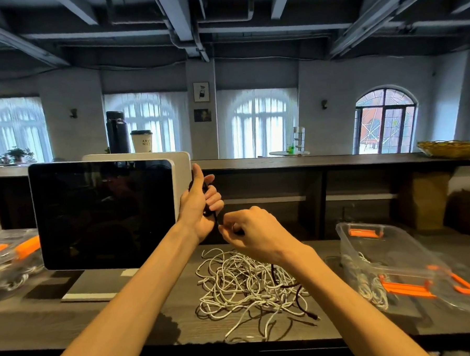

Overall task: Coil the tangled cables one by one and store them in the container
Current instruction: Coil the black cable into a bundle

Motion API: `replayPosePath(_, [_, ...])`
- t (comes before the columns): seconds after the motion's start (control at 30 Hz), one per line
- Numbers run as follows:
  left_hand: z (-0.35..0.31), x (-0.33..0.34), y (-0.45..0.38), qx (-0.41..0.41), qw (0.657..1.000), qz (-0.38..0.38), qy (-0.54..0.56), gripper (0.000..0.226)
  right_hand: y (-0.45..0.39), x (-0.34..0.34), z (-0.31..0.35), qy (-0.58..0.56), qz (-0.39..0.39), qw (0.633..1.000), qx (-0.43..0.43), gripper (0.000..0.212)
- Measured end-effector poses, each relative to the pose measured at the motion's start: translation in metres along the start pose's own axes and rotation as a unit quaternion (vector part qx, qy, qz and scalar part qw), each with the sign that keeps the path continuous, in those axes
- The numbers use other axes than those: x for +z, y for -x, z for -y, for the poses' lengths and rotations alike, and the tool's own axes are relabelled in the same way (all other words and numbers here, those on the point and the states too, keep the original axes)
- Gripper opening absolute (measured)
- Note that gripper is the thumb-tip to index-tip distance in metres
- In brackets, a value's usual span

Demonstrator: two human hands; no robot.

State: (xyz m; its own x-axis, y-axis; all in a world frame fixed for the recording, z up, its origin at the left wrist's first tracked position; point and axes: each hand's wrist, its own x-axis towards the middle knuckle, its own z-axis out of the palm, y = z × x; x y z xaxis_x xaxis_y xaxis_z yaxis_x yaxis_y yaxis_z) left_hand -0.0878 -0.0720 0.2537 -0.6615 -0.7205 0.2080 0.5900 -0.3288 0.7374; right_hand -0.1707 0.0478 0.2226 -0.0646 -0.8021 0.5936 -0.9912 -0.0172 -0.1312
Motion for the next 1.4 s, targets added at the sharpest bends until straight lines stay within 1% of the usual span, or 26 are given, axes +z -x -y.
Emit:
replayPosePath(0.07, [0.003,-0.001,-0.001,0.021,0.999,-0.001,-0.035,0.041,0.004,0.004,-0.001,-0.028,0.007,1.0,0.005,0.026])
replayPosePath(0.13, [0.004,-0.003,-0.005,0.048,0.997,-0.015,-0.062,0.043,0.011,0.006,-0.006,-0.098,0.027,0.994,0.033,0.026])
replayPosePath(0.2, [0.001,-0.008,-0.009,0.073,0.993,-0.029,-0.084,0.044,0.02,0.006,-0.017,-0.208,0.057,0.972,0.091,0.03])
replayPosePath(0.27, [-0.003,-0.016,-0.013,0.097,0.983,-0.023,-0.156,0.044,0.029,0.006,-0.031,-0.297,0.065,0.943,0.137,0.034])
replayPosePath(0.33, [0.003,-0.02,-0.013,0.098,0.953,0.012,-0.287,0.045,0.033,0.009,-0.043,-0.345,0.04,0.926,0.149,0.031])
replayPosePath(0.4, [0.016,-0.021,-0.01,0.09,0.892,0.039,-0.441,0.054,0.028,0.013,-0.051,-0.374,0.003,0.915,0.154,0.024])
replayPosePath(0.43, [0.023,-0.021,-0.009,0.087,0.86,0.047,-0.501,0.061,0.024,0.016,-0.053,-0.374,-0.014,0.915,0.152,0.021])
replayPosePath(0.47, [0.028,-0.022,-0.009,0.073,0.839,0.065,-0.535,0.067,0.02,0.018,-0.054,-0.371,-0.03,0.917,0.146,0.018])
replayPosePath(0.57, [0.041,-0.03,-0.012,-0.04,0.827,0.176,-0.533,0.077,0.008,0.023,-0.063,-0.364,-0.058,0.92,0.13,0.012])
replayPosePath(0.63, [0.045,-0.034,-0.014,-0.075,0.807,0.215,-0.545,0.08,0.001,0.027,-0.068,-0.368,-0.053,0.919,0.129,0.012])
replayPosePath(0.67, [0.046,-0.036,-0.016,-0.08,0.806,0.222,-0.543,0.079,-0.001,0.028,-0.069,-0.377,-0.052,0.915,0.132,0.014])
replayPosePath(0.77, [0.051,-0.043,-0.02,-0.099,0.832,0.234,-0.493,0.069,-0.002,0.03,-0.075,-0.417,-0.038,0.895,0.151,0.023])
replayPosePath(0.83, [0.054,-0.049,-0.023,-0.108,0.862,0.234,-0.437,0.053,0.003,0.033,-0.085,-0.419,-0.011,0.894,0.162,0.027])
replayPosePath(0.87, [0.054,-0.051,-0.025,-0.11,0.882,0.216,-0.404,0.044,0.006,0.034,-0.09,-0.415,0.008,0.895,0.166,0.029])
replayPosePath(0.9, [0.054,-0.053,-0.028,-0.11,0.903,0.186,-0.37,0.041,0.01,0.036,-0.097,-0.408,0.028,0.896,0.171,0.03])
replayPosePath(0.97, [0.053,-0.057,-0.035,-0.103,0.933,0.123,-0.323,0.041,0.018,0.04,-0.105,-0.384,0.067,0.904,0.177,0.028])
replayPosePath(1.03, [0.056,-0.062,-0.043,-0.085,0.944,0.083,-0.306,0.038,0.024,0.049,-0.111,-0.348,0.1,0.916,0.173,0.027])
replayPosePath(1.07, [0.059,-0.063,-0.045,-0.075,0.95,0.071,-0.295,0.036,0.026,0.054,-0.112,-0.329,0.103,0.924,0.167,0.025])
replayPosePath(1.1, [0.062,-0.063,-0.046,-0.063,0.956,0.062,-0.281,0.034,0.027,0.059,-0.113,-0.311,0.093,0.933,0.158,0.024])
replayPosePath(1.17, [0.066,-0.062,-0.049,-0.043,0.962,0.055,-0.266,0.031,0.028,0.069,-0.113,-0.29,0.047,0.943,0.156,0.022])
replayPosePath(1.23, [0.067,-0.062,-0.05,-0.034,0.959,0.057,-0.277,0.031,0.026,0.071,-0.112,-0.322,-0.001,0.93,0.175,0.023])
replayPosePath(1.3, [0.067,-0.063,-0.05,-0.028,0.954,0.053,-0.293,0.032,0.023,0.065,-0.113,-0.377,-0.022,0.906,0.192,0.022])
replayPosePath(1.33, [0.067,-0.063,-0.05,-0.021,0.954,0.045,-0.296,0.032,0.021,0.062,-0.113,-0.381,-0.016,0.904,0.194,0.019])
replayPosePath(1.4, [0.067,-0.063,-0.049,0.003,0.956,0.016,-0.294,0.031,0.019,0.061,-0.113,-0.348,0.008,0.918,0.188,0.016])
